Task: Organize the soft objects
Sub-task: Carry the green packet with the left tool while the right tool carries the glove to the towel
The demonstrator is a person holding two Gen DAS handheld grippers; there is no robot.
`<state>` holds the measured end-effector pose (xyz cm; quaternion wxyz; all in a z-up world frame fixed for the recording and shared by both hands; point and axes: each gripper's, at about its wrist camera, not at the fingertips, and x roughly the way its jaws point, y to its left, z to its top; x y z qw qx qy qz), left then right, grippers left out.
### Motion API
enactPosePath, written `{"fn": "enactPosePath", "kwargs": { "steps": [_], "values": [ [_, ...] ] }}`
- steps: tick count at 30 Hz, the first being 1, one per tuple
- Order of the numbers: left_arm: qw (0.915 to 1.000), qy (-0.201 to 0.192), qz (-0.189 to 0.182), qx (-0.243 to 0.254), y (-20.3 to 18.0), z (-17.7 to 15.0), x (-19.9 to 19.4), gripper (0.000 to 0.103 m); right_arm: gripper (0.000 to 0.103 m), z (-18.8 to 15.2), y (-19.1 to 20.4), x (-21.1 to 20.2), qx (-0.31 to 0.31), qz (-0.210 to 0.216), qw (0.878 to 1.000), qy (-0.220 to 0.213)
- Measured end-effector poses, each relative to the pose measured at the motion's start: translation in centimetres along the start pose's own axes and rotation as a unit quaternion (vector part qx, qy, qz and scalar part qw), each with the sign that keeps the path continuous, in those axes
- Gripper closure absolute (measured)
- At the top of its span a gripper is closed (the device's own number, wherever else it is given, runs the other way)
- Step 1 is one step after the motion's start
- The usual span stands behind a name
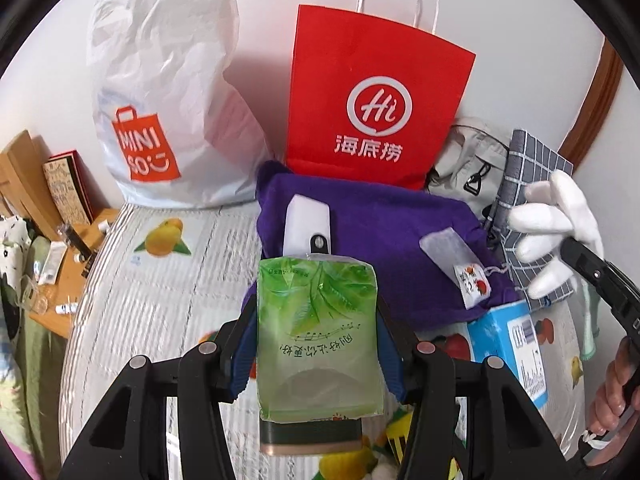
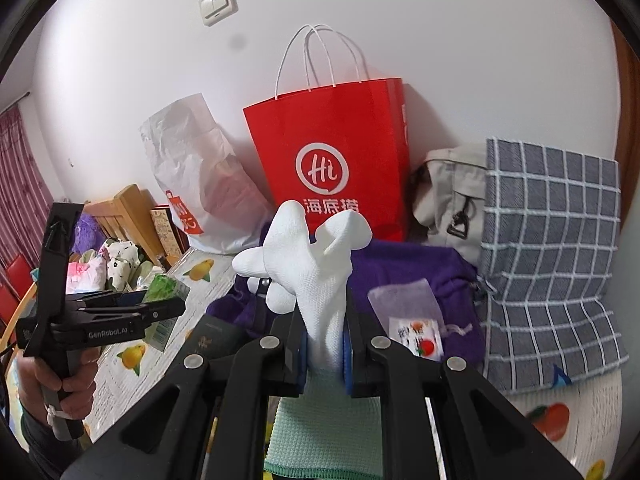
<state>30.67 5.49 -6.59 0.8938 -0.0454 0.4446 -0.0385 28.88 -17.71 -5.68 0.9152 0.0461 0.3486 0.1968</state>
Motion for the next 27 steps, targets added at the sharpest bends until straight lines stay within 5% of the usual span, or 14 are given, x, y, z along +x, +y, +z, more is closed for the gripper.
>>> {"fn": "enactPosePath", "kwargs": {
  "steps": [7,16,27],
  "values": [
    [0.9999,0.002,-0.008,-0.008,0.0,1.8,1.9,0.053,0.089,1.8,-1.4,3.6,0.014,0.019,1.0,0.008],
    [0.9993,0.026,-0.028,-0.006,-1.6,4.1,6.2,0.053,0.089,0.2,-4.8,9.6,0.045,0.02,0.996,0.077],
    [0.9973,0.059,-0.045,-0.001,-2.2,4.9,10.7,0.053,0.087,-1.5,-5.5,14.3,0.074,0.017,0.992,0.099]
  ]
}}
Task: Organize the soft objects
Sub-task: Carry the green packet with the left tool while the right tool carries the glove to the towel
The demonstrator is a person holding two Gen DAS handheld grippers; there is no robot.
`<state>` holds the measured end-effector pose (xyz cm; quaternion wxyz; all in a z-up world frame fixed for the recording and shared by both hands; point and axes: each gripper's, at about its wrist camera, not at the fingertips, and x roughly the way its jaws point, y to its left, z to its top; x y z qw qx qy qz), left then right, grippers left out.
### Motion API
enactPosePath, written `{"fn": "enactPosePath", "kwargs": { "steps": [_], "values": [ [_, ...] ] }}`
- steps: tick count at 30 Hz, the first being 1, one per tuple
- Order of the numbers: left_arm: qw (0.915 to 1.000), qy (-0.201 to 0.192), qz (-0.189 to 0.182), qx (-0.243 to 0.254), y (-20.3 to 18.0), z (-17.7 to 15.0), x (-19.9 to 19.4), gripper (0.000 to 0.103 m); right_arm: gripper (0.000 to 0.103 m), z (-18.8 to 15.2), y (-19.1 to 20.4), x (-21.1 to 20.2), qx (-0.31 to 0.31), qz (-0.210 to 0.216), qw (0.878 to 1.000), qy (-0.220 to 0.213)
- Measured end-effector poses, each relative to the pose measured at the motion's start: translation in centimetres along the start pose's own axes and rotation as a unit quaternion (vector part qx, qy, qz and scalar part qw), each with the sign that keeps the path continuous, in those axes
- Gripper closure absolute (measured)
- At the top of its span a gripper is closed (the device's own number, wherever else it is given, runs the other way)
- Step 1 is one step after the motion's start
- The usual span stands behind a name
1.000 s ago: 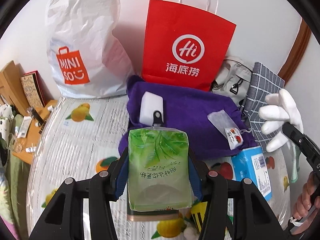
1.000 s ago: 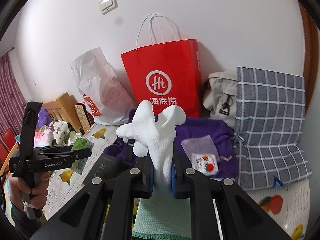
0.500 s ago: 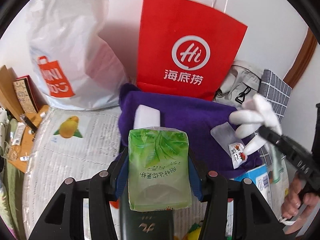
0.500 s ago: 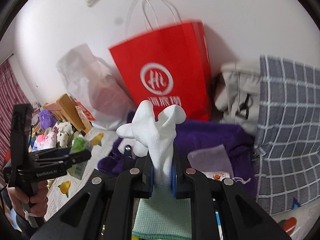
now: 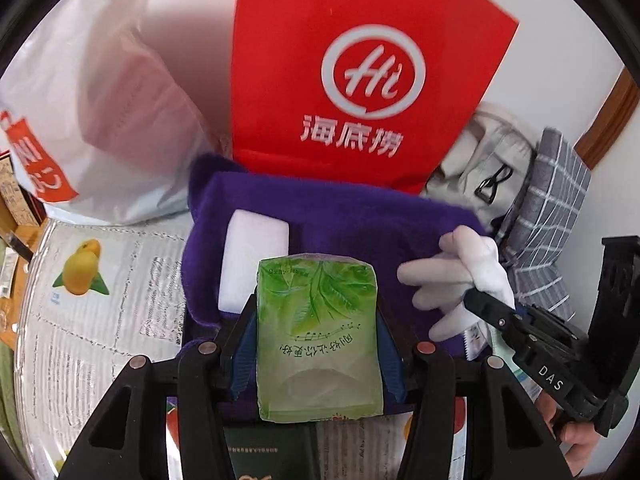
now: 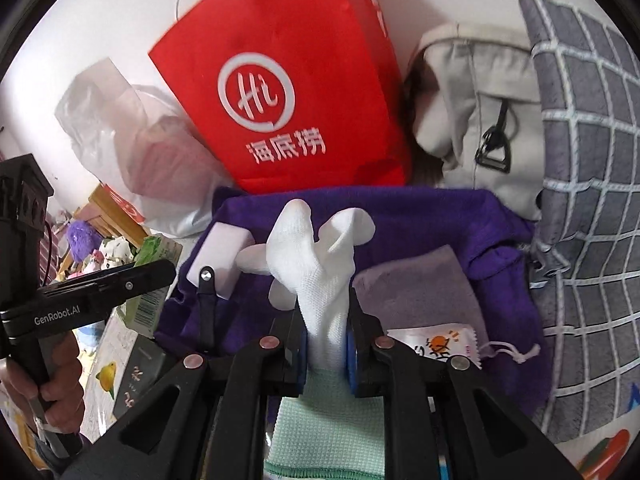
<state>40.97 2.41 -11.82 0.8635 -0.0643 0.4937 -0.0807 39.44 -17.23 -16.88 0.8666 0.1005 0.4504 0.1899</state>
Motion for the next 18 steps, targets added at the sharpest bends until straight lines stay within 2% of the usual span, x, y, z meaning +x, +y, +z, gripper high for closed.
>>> {"fn": "enactPosePath", "kwargs": {
  "steps": [7,9,18],
  "values": [
    [0.9997,0.015,-0.016,-0.004,0.1,-0.1,1.8,0.053,0.087,-0.2,-0.2,1.6,0.006,-0.012,1.0,0.007],
    [0.9996,0.02,-0.016,-0.005,-0.1,-0.3,2.5,0.053,0.087,-0.2,-0.8,1.9,0.019,-0.004,1.0,0.01],
    [0.9992,0.033,-0.022,-0.002,-0.9,-0.8,3.5,0.053,0.086,0.2,-3.2,1.3,0.074,-0.014,0.997,-0.018]
  ]
}}
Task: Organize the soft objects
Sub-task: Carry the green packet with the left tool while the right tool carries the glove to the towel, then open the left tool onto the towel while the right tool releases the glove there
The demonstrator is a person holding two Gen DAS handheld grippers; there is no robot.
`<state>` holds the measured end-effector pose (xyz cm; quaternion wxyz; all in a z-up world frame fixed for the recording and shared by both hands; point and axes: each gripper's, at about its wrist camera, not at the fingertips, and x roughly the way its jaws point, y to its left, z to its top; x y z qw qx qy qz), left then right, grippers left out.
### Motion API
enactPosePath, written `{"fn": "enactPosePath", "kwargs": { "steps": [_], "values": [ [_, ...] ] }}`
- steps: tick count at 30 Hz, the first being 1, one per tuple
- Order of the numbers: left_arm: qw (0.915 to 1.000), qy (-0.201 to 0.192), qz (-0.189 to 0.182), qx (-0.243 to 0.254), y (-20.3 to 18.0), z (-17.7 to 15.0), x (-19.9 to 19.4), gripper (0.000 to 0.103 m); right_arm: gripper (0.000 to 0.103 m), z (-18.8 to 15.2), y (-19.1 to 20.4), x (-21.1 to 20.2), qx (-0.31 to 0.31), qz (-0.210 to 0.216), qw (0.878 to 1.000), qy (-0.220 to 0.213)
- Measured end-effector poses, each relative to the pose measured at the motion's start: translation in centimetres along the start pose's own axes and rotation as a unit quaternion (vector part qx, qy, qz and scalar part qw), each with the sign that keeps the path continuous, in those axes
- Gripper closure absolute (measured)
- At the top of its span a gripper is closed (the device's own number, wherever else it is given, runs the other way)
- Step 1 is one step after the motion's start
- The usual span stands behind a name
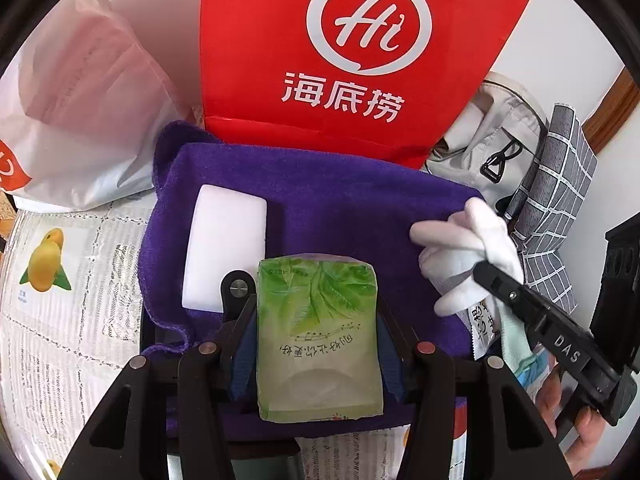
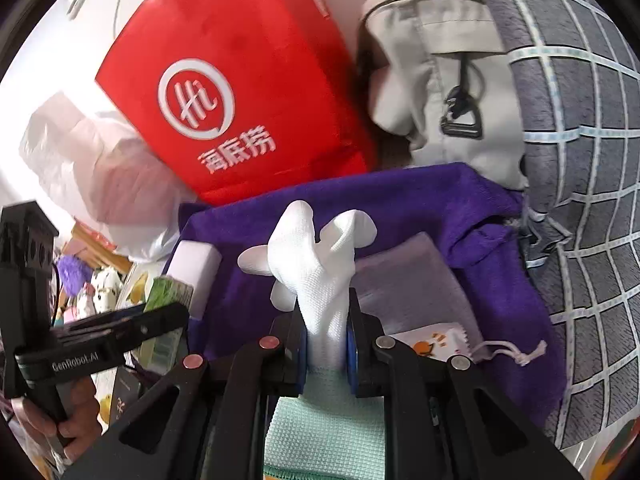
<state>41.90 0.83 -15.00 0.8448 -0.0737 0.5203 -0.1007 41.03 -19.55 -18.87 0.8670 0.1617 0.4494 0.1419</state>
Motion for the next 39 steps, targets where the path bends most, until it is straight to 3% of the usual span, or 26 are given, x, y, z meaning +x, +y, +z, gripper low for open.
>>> {"fn": "enactPosePath", "kwargs": {
  "steps": [9,14,20,22,25,31,39],
  "values": [
    [0.9998,0.006,-0.013,-0.01,-0.1,-0.4,0.5,0.053,0.079,0.0,0.3,0.0,-0.007,0.02,1.0,-0.003],
    [0.9998,0.006,-0.016,-0.014,-0.3,-0.5,0.6,0.053,0.051,0.0,0.1,-0.6,0.005,0.011,1.0,-0.02],
    [0.9998,0.004,-0.018,-0.012,-0.5,-0.5,0.2,0.052,0.029,0.4,0.2,-2.2,-0.007,-0.005,0.999,-0.044],
    [0.9998,0.008,-0.016,-0.011,-0.5,-0.6,0.2,0.045,0.024,0.5,0.5,-2.8,-0.014,-0.002,0.999,-0.047],
    [0.9999,0.004,-0.011,-0.003,-0.7,-0.6,-0.1,0.039,0.023,0.6,0.9,-3.6,-0.015,0.006,0.999,-0.05],
    [0.9999,-0.003,-0.012,-0.005,-0.3,-0.5,-1.2,0.039,0.023,0.0,2.4,-5.1,-0.036,-0.011,0.998,-0.054],
    [0.9993,-0.021,-0.027,-0.014,0.4,-0.2,-3.6,0.039,0.023,-5.1,5.3,-8.9,-0.097,-0.019,0.994,-0.042]
  ]
}}
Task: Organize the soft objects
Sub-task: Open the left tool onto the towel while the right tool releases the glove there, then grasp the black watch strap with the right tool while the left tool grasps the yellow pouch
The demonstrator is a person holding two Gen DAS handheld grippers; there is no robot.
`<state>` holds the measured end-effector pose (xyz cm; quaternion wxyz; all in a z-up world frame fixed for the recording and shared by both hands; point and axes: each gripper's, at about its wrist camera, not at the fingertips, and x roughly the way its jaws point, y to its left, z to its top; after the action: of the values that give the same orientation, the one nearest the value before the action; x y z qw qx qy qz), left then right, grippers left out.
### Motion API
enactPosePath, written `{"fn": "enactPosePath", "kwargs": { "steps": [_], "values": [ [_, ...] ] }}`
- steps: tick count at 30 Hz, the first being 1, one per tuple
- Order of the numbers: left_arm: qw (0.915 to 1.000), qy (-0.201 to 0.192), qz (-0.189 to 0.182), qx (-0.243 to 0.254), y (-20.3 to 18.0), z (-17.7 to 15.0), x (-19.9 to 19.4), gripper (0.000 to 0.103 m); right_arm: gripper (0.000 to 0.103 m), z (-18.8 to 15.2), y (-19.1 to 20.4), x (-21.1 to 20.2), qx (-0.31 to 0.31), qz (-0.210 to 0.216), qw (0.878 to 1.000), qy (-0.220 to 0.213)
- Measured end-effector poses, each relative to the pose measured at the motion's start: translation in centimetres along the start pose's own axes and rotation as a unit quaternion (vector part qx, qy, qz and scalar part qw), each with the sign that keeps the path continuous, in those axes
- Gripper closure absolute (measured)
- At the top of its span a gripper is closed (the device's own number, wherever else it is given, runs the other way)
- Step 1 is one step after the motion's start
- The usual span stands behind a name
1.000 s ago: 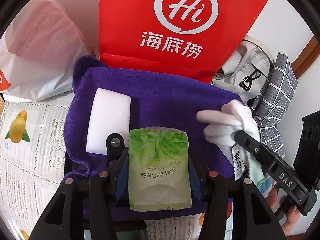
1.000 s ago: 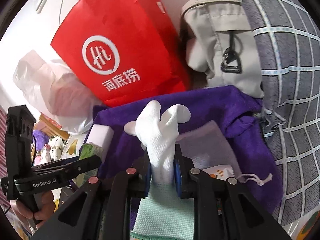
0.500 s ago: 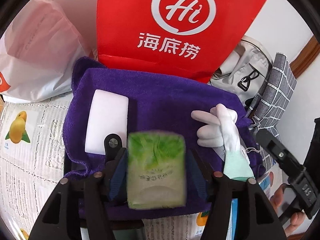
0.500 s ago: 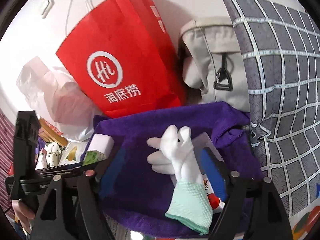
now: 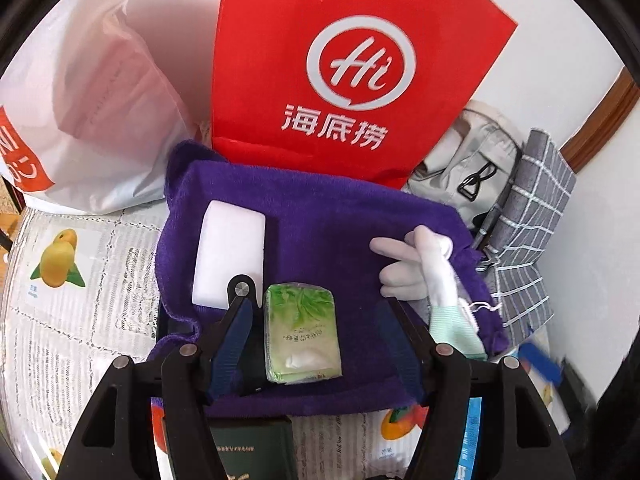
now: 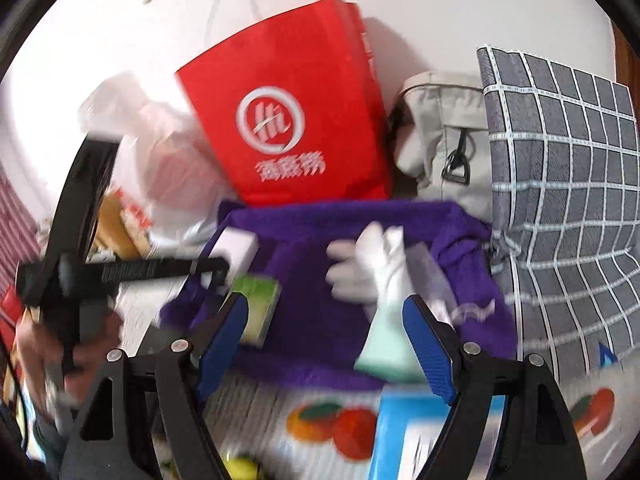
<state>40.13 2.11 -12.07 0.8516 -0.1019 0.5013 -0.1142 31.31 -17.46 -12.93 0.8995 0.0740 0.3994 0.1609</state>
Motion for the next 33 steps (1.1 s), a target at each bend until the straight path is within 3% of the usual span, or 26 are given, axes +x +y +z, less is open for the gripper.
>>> {"fn": "enactPosePath", "kwargs": {
  "steps": [3,8,14,21,23,33],
  "values": [
    [1.0,-0.005,-0.004,0.002,-0.6,-0.1,-0.8,0.039,0.033,-2.5,1.3,-1.7,-0.019,-0.007,1.0,0.008],
    [0.9997,-0.011,-0.017,0.016,-2.0,-0.6,-2.2,0.039,0.06,-8.0,2.8,-3.0,-0.026,-0.004,0.998,0.061],
    [0.9982,-0.029,-0.038,0.036,-3.3,-0.8,-4.3,0.039,0.065,-12.1,4.5,-2.2,-0.043,-0.005,0.992,0.115],
    [0.9972,-0.041,-0.048,0.039,-3.6,-1.0,-5.6,0.035,0.067,-13.7,5.9,-1.0,-0.063,-0.012,0.988,0.142],
    [0.9971,-0.042,-0.05,0.039,-3.6,-1.1,-5.9,0.035,0.078,-13.9,5.8,-1.0,-0.058,-0.001,0.989,0.14],
    [0.9973,-0.033,-0.043,0.049,-4.6,-4.9,-7.0,0.035,0.082,-13.8,5.1,-4.5,-0.016,0.028,0.995,0.095]
  ]
}}
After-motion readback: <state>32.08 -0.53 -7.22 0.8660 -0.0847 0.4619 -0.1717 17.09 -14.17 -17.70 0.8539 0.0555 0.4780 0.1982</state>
